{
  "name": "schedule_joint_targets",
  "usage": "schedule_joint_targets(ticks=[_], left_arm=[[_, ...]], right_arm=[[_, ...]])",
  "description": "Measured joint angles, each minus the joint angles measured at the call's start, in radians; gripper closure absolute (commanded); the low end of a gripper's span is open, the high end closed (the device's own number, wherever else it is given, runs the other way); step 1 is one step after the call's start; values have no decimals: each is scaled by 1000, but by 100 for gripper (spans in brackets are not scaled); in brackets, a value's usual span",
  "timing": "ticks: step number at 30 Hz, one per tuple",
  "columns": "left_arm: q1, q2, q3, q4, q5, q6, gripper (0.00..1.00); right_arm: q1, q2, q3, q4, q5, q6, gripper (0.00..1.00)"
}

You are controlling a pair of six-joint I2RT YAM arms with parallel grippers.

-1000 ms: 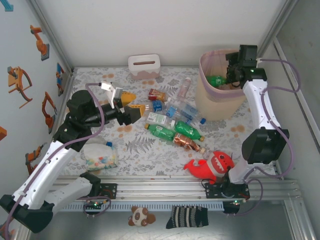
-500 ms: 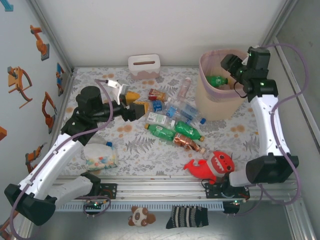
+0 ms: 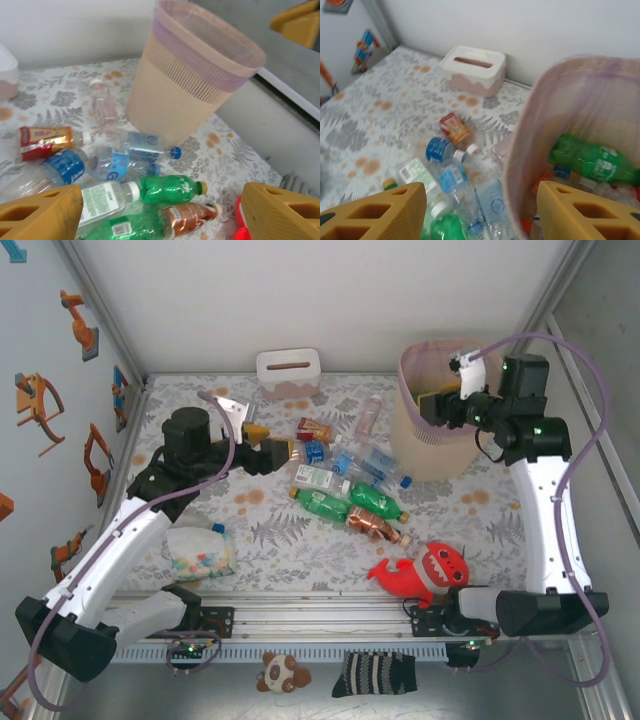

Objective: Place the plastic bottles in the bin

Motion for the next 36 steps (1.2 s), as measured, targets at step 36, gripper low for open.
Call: schedule_joint_targets(ticks=[36], left_arm=[[284, 62, -36, -181, -14, 323, 19]], right_arm=[[583, 85, -612, 52, 377, -360, 39]])
